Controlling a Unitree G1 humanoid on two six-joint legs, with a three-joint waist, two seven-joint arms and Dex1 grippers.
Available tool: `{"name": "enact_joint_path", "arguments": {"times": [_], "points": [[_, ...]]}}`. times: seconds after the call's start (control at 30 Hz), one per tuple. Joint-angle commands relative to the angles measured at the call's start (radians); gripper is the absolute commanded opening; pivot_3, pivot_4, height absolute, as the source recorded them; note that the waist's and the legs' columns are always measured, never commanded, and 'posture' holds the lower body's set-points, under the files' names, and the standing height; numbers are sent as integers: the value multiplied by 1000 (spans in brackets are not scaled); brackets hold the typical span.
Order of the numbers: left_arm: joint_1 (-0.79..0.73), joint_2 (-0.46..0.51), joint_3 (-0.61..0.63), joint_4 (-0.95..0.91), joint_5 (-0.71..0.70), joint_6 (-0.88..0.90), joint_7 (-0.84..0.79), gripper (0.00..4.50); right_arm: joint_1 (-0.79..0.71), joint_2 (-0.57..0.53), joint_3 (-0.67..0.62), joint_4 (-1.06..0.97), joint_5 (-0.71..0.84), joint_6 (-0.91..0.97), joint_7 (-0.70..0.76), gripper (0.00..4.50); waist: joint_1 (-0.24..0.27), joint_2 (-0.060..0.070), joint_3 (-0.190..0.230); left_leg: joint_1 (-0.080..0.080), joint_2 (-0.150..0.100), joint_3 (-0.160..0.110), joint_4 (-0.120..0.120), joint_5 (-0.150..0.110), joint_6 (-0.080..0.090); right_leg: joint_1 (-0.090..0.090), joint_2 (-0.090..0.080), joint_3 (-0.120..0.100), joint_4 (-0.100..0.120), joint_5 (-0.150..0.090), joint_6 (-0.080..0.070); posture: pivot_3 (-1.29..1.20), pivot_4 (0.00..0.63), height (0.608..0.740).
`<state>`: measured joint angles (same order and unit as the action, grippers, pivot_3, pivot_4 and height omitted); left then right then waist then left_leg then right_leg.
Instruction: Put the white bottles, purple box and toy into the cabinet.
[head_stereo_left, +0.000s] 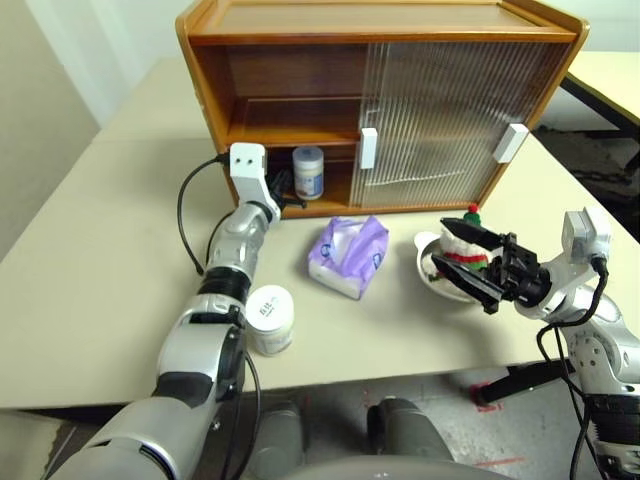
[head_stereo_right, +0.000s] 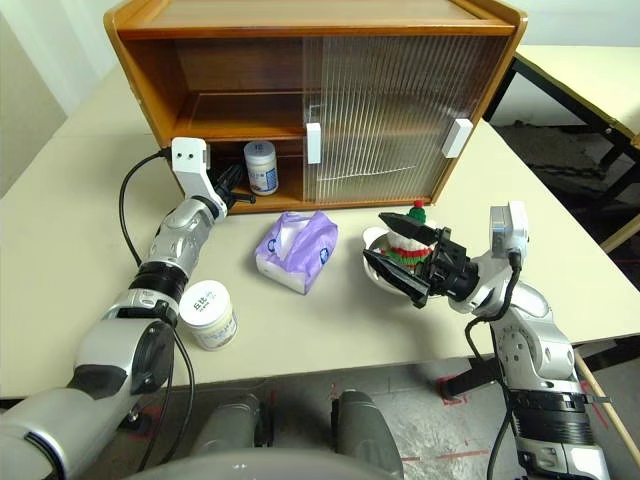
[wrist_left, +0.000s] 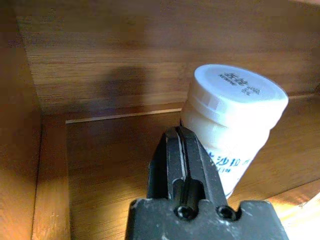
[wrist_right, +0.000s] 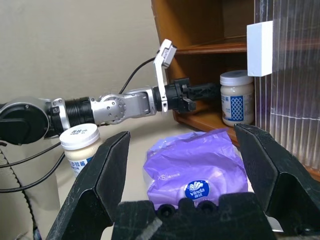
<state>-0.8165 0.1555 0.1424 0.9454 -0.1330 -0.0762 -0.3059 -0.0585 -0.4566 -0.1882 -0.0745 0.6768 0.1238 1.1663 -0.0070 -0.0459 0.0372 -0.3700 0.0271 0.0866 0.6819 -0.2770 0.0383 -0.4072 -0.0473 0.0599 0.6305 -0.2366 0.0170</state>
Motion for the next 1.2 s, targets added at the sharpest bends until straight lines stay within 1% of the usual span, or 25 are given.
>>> {"name": "enact_joint_path", "arguments": {"times": [0.03,0.23,0.67,1.2], "points": [[-32,20,-17,66,27,2,-14,21,12,-7,-11,-18,1,-11,-5,4500,-2,0,0,0,0,0,0,0,-1,0,0,0,0,0,0,-7,0,740],[-58,25,-44,118,55,-12,-53,21,25,-9,-12,-32,2,-8,-12,4500,-5,0,0,1,0,1,0,3,-2,0,0,0,0,4,3,-13,0,740],[-95,20,-75,163,76,-12,-158,21,41,-10,-10,-49,3,-7,-22,4500,-5,0,0,-1,0,1,0,3,-2,0,1,0,-4,6,1,-20,0,740],[-160,-4,-104,239,104,-18,-235,21,58,-5,-6,-70,5,-7,-35,4500,-12,0,0,-1,0,1,0,3,-2,0,1,0,-4,5,2,-42,0,740]]}}
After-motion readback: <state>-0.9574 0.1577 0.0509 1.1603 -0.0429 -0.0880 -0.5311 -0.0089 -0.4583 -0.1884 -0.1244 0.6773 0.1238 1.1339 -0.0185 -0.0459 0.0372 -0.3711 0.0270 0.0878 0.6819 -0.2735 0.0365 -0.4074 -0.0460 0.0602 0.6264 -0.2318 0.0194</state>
